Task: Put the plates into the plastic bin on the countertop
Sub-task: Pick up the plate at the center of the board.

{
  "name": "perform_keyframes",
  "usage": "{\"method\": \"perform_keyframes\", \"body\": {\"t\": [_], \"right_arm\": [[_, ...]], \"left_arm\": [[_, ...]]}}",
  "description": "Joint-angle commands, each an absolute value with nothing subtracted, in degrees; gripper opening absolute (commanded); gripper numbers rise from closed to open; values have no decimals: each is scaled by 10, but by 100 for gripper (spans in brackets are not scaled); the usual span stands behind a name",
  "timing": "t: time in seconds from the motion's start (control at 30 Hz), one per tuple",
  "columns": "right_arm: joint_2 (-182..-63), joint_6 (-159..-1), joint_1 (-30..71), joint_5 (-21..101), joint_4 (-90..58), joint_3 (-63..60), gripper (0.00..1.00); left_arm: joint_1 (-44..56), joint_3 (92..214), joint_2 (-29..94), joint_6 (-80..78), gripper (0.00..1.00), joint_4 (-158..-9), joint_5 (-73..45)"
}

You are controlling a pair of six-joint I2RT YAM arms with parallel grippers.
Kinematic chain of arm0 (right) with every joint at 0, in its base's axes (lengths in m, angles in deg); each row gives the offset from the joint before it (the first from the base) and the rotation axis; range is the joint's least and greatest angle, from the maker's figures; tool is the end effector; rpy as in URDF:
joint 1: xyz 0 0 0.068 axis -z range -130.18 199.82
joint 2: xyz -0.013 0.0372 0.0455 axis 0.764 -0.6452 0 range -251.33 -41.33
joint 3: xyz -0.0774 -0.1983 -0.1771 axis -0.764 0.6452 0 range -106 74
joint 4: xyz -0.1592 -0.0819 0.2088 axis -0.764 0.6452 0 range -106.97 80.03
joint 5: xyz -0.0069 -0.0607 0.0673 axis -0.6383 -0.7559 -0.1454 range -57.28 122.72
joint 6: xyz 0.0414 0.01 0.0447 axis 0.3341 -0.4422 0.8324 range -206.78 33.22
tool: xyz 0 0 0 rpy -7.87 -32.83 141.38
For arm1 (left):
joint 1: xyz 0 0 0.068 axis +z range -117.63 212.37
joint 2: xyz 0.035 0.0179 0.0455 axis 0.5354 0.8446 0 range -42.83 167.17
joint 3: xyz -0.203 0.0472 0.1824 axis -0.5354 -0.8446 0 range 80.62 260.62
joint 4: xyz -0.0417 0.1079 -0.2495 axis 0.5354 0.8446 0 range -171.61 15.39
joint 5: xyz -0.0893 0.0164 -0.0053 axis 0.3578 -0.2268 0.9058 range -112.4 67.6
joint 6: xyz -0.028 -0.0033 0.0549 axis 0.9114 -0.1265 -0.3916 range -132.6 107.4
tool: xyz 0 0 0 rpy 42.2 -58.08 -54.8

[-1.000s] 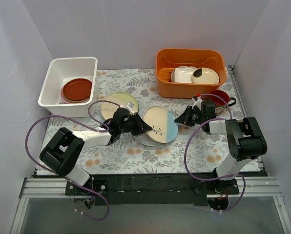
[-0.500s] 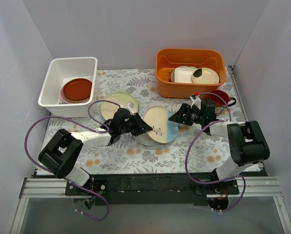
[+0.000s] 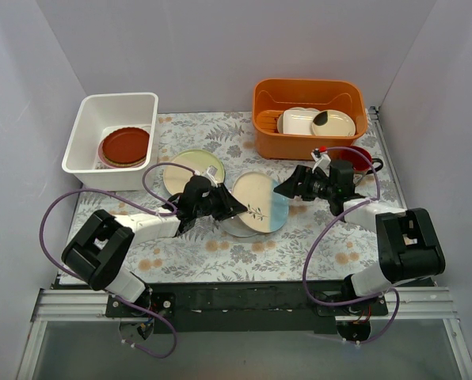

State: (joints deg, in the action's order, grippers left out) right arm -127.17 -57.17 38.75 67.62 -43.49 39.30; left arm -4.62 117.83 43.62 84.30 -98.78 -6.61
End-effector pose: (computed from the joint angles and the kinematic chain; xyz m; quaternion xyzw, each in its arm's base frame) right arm 0.3012 0.0861 0.1700 -0.0305 0.8185 0.4157 0.3954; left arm 0.2470 -0.2021 0.1608 -0.3751 0.7841 -0.4884 0.0772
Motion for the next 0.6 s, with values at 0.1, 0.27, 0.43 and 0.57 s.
{"method": "perform_keyframes", "body": {"t": [0.1,0.27,0.43,0.57], "right_arm": [[-1242,-591,383,666,-419,392,98],[-1231,-595,384,658,-407,391,98],[-1219,-597,385,651,-398,392,98],[-1211,-598,384,647,-391,392,98]], "left_arm": [[-45,1215,393,821,0,-977,-110],[-45,1236,388,820,0,-976,-108],[-45,1252,383,820,0,-977,-105],[-45,1261,379,822,0,-979,-104]]}}
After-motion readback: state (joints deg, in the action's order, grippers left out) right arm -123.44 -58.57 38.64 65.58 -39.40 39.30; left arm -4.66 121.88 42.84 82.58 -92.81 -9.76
